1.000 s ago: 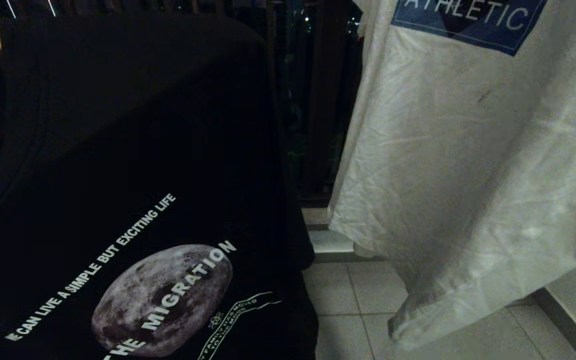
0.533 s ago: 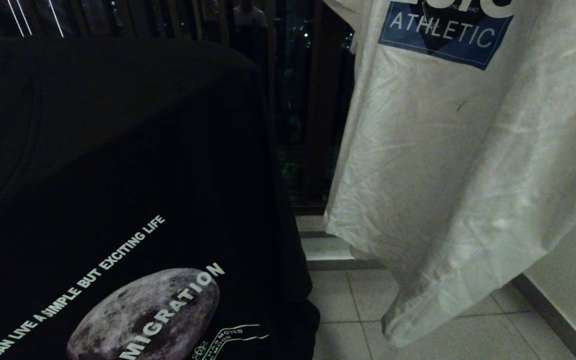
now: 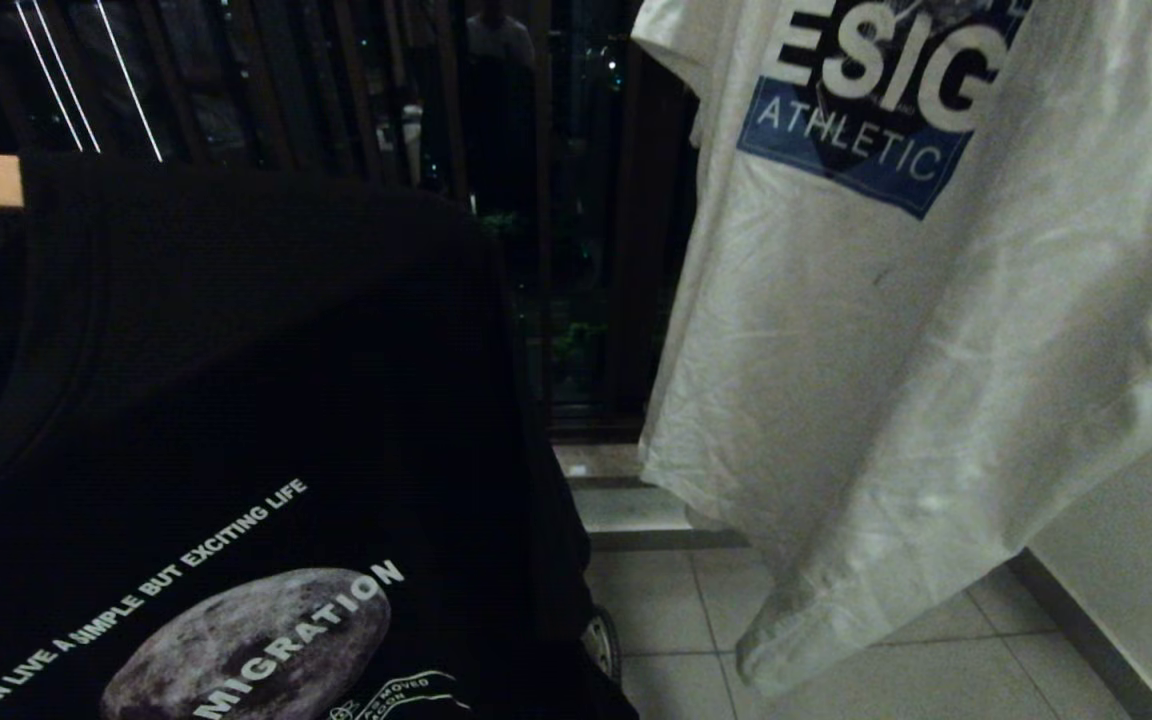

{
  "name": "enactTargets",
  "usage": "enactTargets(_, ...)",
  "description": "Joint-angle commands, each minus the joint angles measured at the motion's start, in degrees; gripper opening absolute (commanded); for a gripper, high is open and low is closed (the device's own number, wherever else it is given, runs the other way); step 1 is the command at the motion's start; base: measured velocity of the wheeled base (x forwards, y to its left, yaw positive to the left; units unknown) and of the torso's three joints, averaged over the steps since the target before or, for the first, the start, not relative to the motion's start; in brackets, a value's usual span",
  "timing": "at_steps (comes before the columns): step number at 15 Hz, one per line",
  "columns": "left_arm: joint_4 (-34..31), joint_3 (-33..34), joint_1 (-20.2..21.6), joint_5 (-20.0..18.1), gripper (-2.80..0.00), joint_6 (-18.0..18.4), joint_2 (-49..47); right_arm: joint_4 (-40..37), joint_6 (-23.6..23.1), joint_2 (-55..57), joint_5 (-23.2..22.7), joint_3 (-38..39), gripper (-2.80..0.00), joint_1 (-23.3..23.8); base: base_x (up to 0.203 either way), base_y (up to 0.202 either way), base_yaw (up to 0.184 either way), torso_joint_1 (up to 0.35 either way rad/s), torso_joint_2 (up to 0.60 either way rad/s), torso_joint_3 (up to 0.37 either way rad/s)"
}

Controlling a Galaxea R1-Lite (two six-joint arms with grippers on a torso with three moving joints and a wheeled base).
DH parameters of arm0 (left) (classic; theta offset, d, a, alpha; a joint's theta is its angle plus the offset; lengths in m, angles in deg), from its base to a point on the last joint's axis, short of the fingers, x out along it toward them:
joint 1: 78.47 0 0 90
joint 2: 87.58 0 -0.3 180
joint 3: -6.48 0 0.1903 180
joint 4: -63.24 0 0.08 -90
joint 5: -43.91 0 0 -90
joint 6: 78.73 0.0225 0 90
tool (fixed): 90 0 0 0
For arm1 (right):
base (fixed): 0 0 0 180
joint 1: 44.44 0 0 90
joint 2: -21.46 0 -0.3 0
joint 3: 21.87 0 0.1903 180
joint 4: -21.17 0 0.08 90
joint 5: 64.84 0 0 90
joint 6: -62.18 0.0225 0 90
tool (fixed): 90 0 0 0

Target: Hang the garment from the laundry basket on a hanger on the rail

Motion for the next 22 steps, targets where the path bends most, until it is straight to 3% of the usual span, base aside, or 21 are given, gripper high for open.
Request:
enactTargets(1,-0.16,0.04,0.03,0.13,-2.8,0.06,-0.05,0.02,-0.05,0.07,-0.05,0.01,-2.8,0.02,0.0,0.0,0.0,0.017,-0.5,-0.373)
enactTargets(10,-0.16,-0.05,0.02,0.13,-2.8,0.05,-0.14,-0.02,-0.14,0.07,-0.05,0.01,-2.8,0.02,0.0,0.0,0.0,0.101,-0.46,-0.355)
enactTargets(22,-0.16,0.12,-0.06,0.13,-2.8,0.06,-0.05,-0.02,-0.05,0.07,-0.05,0.01,-2.8,0.02,0.0,0.0,0.0,0.192,-0.51,-0.323)
